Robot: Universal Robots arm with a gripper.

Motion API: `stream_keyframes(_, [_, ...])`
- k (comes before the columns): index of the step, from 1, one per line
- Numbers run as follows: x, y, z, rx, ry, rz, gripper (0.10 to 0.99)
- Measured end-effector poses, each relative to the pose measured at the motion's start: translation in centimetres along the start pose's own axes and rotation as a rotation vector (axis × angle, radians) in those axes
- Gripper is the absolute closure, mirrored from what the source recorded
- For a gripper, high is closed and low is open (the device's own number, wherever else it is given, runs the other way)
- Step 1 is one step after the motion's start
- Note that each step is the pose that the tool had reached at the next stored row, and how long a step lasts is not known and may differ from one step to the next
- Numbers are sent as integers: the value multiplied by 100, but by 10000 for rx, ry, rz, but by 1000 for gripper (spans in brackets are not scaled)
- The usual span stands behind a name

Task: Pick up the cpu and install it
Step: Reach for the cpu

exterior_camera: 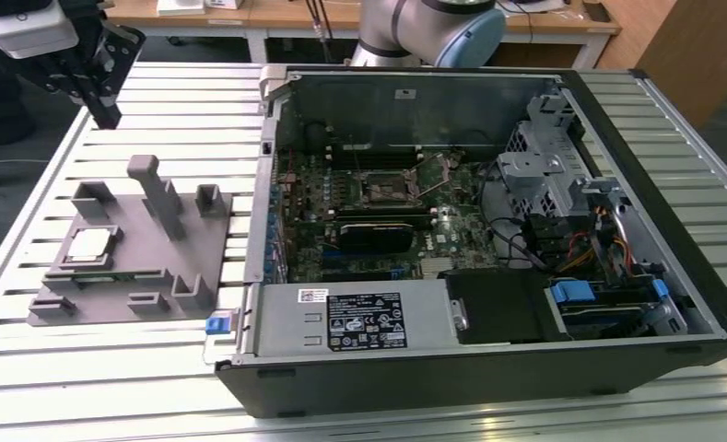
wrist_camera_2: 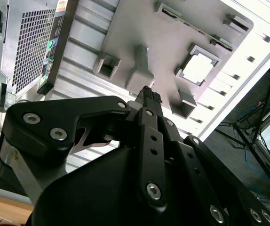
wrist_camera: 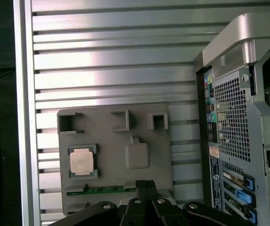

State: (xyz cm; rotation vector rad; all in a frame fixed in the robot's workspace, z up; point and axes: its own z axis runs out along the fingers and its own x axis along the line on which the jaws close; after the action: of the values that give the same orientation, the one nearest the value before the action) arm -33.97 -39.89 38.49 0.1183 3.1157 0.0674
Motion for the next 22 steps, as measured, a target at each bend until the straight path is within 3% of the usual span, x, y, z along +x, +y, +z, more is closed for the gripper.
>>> stream_keyframes(22, [345,-27,10,0,4,0,980])
